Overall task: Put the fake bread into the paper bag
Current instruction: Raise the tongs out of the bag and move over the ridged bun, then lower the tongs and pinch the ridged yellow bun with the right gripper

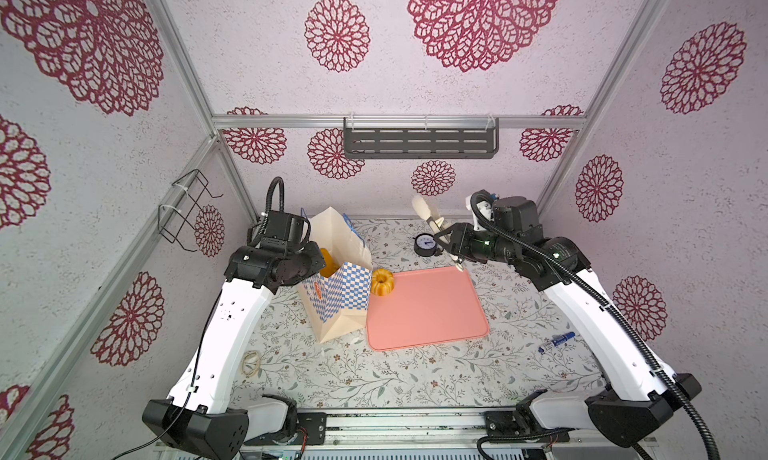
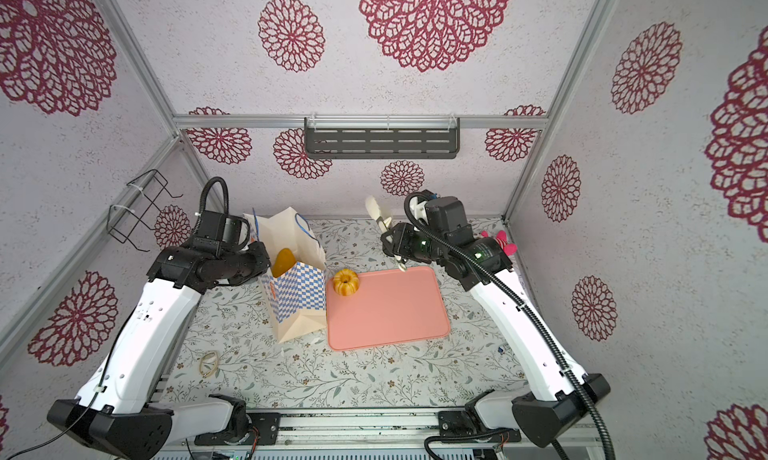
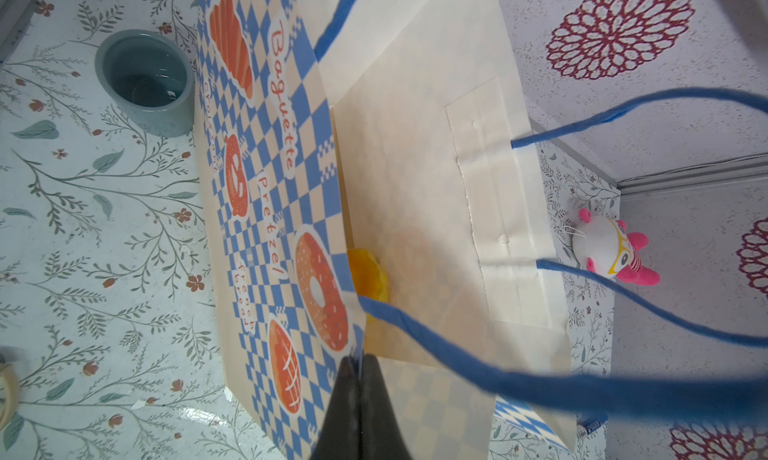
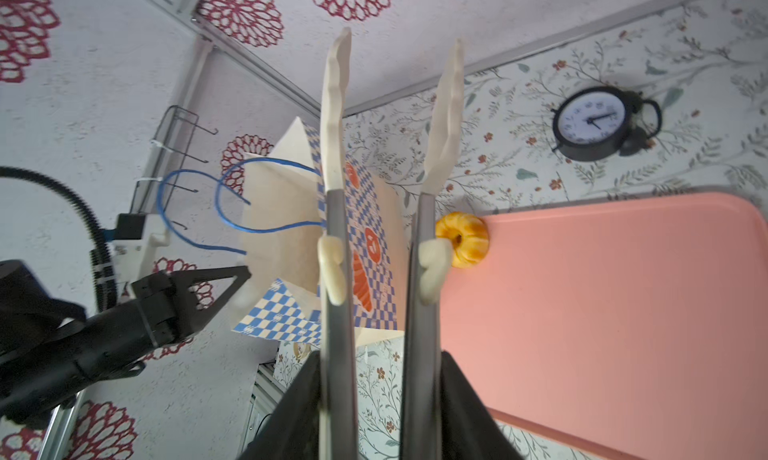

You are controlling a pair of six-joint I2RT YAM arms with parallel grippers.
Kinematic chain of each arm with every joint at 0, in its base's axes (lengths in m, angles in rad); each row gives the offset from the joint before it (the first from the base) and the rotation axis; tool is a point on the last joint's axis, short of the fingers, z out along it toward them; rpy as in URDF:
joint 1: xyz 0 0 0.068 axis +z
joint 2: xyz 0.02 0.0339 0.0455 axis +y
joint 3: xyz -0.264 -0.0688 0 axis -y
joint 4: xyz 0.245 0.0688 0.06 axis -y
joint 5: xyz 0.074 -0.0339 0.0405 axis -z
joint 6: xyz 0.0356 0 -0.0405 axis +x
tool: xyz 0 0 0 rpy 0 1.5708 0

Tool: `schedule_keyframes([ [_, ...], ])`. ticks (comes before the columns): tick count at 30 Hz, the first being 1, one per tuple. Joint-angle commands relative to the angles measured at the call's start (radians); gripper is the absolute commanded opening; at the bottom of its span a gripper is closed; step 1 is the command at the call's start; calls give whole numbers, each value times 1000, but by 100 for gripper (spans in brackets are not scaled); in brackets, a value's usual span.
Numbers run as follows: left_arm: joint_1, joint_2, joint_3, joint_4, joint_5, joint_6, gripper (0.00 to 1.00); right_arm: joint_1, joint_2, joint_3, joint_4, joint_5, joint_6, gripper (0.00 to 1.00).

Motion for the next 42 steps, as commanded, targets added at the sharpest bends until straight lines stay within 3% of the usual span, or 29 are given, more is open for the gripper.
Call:
schedule_keyframes([
  [1, 2, -3, 21, 12, 2, 13, 0, -25, -38, -62, 54, -15, 40, 41],
  [15, 4, -22, -3, 13, -3, 8, 0, -20, 55, -340, 209, -134, 111, 39],
  [31, 5, -28, -37, 44, -7, -6, 0, 96, 299, -218, 189, -155, 79, 42],
  [42, 12, -29, -38, 44, -9, -3, 0, 113, 371, -178, 153, -165, 60, 41],
])
